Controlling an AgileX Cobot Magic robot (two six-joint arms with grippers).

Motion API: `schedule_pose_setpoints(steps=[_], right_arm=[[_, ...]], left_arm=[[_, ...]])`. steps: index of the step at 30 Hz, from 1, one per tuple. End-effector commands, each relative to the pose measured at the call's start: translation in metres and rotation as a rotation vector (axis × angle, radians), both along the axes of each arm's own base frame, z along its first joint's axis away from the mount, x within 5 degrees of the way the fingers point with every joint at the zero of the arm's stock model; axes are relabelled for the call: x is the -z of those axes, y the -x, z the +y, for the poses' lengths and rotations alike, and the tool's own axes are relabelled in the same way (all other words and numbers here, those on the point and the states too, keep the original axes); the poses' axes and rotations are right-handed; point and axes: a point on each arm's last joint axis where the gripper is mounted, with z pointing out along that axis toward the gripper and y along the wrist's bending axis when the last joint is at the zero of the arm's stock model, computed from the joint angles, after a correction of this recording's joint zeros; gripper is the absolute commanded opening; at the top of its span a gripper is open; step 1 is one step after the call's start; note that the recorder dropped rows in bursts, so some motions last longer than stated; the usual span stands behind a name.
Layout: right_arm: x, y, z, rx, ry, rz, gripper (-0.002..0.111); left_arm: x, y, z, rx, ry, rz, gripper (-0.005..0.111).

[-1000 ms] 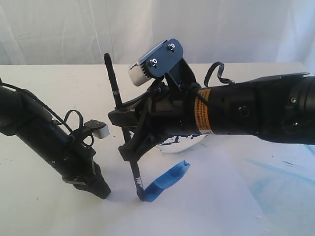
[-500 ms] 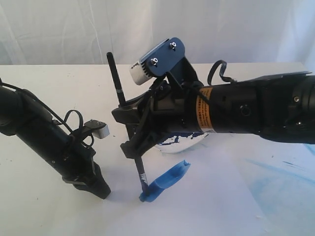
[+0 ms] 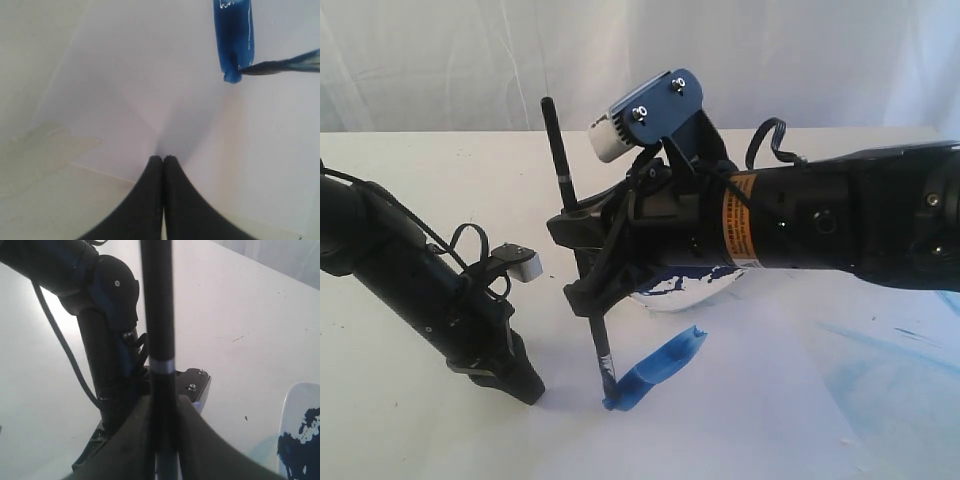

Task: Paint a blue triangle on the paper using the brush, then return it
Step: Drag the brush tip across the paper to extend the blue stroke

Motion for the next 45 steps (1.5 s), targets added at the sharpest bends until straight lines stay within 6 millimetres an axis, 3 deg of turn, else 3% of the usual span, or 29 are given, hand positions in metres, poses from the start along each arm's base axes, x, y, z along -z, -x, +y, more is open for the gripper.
schedule_pose_setpoints(steps=[1,13,22,27,33,45], right_arm=[[-0.004,0.001,0.0,-0.013,-0.003,-0.028,0.0],[0.005,-0.002,0.002,-0.004,0.016,0.003,0.0],[0.013,0.002,-0.002,-0.02,0.122,0.057,0.0],[0.002,0.006,-0.007,-0.009,0.109,0.044,0.0],[0.001,0.007,-0.01,0.036,0.111,0.11,0.0],[-0.008,0.008,-0.015,0.055,0.091,0.082,0.0]], left_arm=[[0.0,0.002,-0.002,0.009,0.006,0.022,0.0],[0.0,0.003,-0.002,0.012,0.008,0.026,0.0],[0.0,0.003,-0.002,0.012,0.008,0.026,0.0],[0.0,0.003,-0.002,0.012,0.008,0.026,0.0],[0.0,0.003,-0.002,0.015,0.01,0.031,0.0],[0.0,0.004,-0.002,0.021,0.014,0.042,0.0]])
